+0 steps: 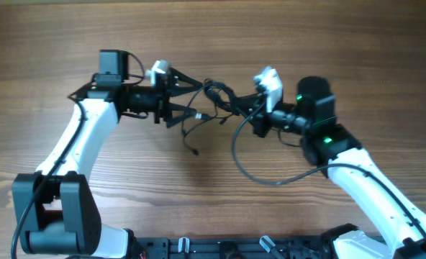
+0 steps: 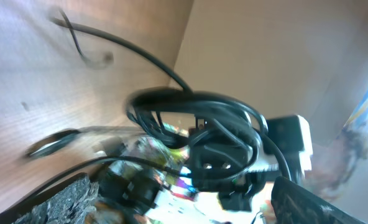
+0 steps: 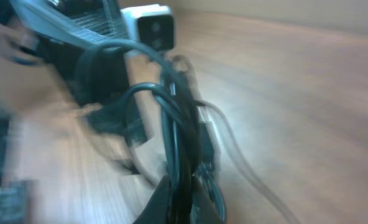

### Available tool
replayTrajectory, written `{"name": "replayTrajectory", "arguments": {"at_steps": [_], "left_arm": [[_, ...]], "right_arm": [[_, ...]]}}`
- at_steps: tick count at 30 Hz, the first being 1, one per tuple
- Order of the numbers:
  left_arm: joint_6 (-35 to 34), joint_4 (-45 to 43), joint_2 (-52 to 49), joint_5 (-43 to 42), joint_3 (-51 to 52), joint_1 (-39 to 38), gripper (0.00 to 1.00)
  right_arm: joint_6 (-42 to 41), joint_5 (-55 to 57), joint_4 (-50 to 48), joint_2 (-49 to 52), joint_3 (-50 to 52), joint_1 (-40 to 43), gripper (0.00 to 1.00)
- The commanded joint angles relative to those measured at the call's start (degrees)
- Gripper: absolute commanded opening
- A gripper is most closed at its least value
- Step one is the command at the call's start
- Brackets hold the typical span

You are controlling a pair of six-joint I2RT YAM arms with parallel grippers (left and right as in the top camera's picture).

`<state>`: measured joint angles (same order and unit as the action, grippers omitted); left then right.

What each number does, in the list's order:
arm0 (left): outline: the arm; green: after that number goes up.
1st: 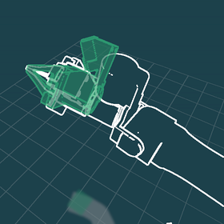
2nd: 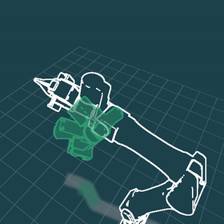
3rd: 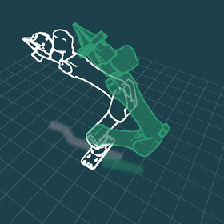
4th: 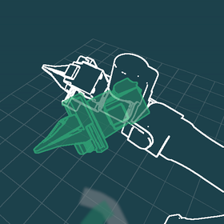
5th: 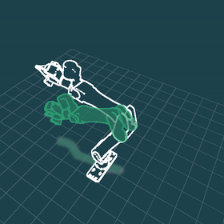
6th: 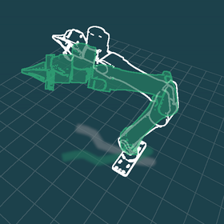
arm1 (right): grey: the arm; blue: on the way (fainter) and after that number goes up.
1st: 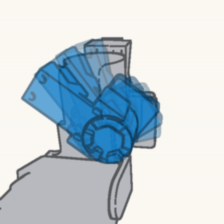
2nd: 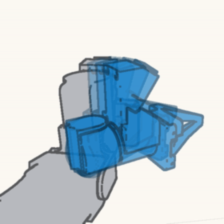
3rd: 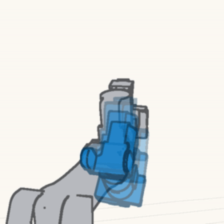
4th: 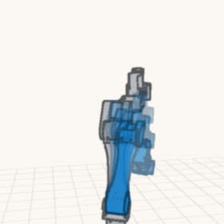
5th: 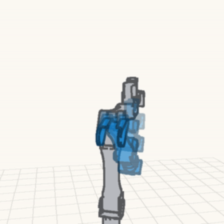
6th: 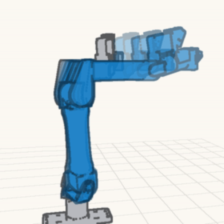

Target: Untangle cables

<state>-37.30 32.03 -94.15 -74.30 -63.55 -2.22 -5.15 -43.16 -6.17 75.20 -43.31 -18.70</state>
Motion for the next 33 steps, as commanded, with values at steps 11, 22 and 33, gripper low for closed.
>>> {"name": "replayTrajectory", "arguments": {"at_steps": [11,22,33], "left_arm": [[29.33,-1.18,1.07,0.92,-0.22,8.02,0.97],[26.21,4.92,1.05,3.78,-0.22,3.34,0.94],[5.70,5.95,1.05,3.98,-0.22,-9.42,0.73]], "right_arm": [[-10.64,27.21,17.99,0.42,-1.16,8.02,0.04],[-4.26,7.02,59.47,2.36,-26.21,8.02,0.04],[-20.02,3.67,54.71,13.42,-26.10,8.04,0.04]]}}
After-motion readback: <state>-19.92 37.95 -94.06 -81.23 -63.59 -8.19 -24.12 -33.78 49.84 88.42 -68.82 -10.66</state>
